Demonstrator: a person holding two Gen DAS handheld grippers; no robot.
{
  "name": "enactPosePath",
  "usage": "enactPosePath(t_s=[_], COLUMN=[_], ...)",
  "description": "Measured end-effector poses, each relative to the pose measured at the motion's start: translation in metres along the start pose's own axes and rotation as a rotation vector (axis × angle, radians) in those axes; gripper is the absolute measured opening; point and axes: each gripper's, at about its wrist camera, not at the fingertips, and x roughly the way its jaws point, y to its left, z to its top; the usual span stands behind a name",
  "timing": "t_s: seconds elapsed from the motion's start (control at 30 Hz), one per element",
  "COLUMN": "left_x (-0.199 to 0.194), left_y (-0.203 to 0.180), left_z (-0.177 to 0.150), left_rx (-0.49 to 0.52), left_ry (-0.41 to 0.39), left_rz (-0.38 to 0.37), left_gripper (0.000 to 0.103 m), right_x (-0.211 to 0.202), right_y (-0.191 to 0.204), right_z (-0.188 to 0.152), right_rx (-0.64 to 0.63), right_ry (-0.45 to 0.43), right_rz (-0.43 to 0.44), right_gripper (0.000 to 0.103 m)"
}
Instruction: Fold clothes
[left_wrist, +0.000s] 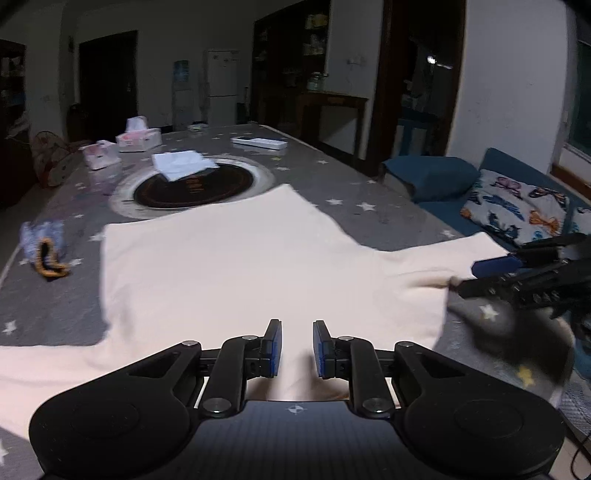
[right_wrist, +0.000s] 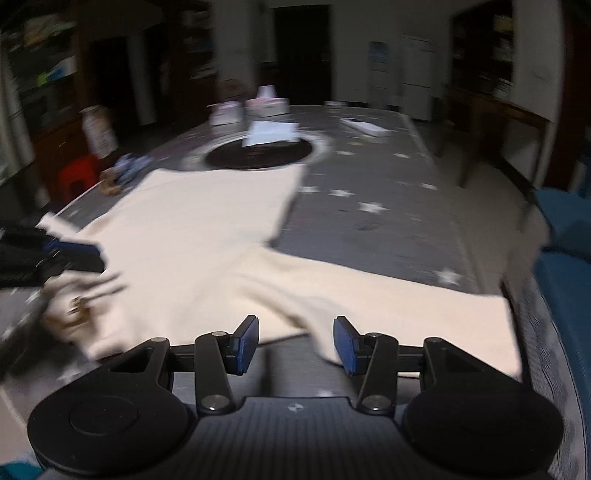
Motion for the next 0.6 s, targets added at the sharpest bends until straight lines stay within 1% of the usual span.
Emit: enactPosePath(t_s=[0.17, 0.27, 0.4, 0.5, 0.6], left_x=[0.016, 0.022, 0.034, 0.041, 0.047], left_y=[-0.026, -0.040, -0.057, -0.066, -0.071], left_z=[-0.002, 0.000, 0.003, 0.004, 0.005], left_rx=[0.056, 0.088, 0.122, 0.137, 0.148], left_ry=[0.031, 0.040, 0.050, 0.057, 0.065], left_rz=[-0.075, -0.117, -0.145, -0.157, -0.167], left_gripper=[0.020, 0.021, 0.021, 0.021, 0.021], right_x=[-0.002, -0.008, -0.013, -0.013, -0.009], right_y=[-0.036, -0.054, -0.082, -0.101, -0.114], right_z=[-0.008, -0.013, -0.020, -0.026, -0.032], right_rx=[0.091, 0.130, 0.197, 0.260, 0.298], right_ry=[-0.003, -0.010, -0.017, -0.012, 0.002], right_rz=[-0.077, -0.147, -0.244, -0.270, -0.261], right_gripper=[0.043, 0.043, 0.043, 0.044, 0.044])
